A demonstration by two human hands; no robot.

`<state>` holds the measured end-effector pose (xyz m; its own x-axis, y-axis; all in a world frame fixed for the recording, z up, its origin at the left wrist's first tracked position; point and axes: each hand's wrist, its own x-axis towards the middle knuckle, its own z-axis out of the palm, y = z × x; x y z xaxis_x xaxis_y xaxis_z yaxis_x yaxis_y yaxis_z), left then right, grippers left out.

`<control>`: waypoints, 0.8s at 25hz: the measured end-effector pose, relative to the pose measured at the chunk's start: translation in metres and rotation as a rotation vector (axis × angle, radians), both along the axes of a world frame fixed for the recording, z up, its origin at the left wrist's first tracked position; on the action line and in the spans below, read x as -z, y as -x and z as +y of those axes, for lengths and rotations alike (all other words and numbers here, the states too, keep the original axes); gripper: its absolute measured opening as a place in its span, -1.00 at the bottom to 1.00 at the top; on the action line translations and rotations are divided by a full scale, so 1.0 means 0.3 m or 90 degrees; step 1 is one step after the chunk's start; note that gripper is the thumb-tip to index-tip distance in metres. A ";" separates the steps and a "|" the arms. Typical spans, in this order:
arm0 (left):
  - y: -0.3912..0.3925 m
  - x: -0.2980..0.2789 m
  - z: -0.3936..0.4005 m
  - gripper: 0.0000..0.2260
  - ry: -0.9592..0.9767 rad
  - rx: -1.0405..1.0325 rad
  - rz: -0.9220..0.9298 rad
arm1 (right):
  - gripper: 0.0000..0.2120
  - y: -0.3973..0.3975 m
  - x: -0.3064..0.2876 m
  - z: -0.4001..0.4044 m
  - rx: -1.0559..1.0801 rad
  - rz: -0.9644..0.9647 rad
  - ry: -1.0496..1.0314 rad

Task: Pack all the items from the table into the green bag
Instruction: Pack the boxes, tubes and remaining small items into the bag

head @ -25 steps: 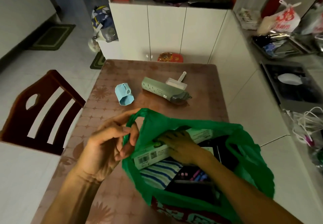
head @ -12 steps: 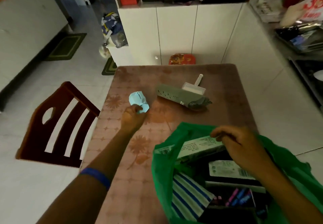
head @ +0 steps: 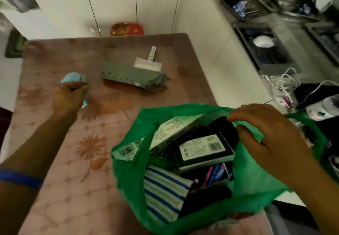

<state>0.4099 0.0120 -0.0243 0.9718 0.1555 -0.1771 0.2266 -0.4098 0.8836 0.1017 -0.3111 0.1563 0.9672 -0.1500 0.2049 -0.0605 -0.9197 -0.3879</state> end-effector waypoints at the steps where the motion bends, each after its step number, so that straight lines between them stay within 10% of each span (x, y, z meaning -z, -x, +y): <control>1: 0.057 -0.086 -0.002 -0.83 0.051 -0.001 -0.036 | -0.74 0.025 -0.018 -0.025 -0.020 -0.016 0.130; 5: 0.413 -0.481 -0.031 -0.84 0.249 0.179 -0.135 | -0.49 0.117 -0.105 -0.141 0.174 0.120 0.355; 11: 1.061 -0.674 -0.474 -0.87 0.411 0.420 0.041 | -0.84 0.160 -0.254 -0.177 0.229 0.091 -0.522; 17: 1.195 -0.337 -0.777 -0.84 0.210 0.458 0.269 | -0.86 0.223 -0.316 -0.150 0.090 0.092 -0.612; 20: 1.242 -0.318 -0.756 -0.82 -0.008 0.603 0.196 | -0.83 0.250 -0.304 -0.156 0.053 0.157 -0.530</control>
<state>0.0373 -0.2148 0.0711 0.6079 -0.6574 -0.4453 0.0195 -0.5483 0.8361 0.0267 -0.3579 0.2475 0.9487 -0.2305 -0.2164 -0.2858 -0.3325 -0.8988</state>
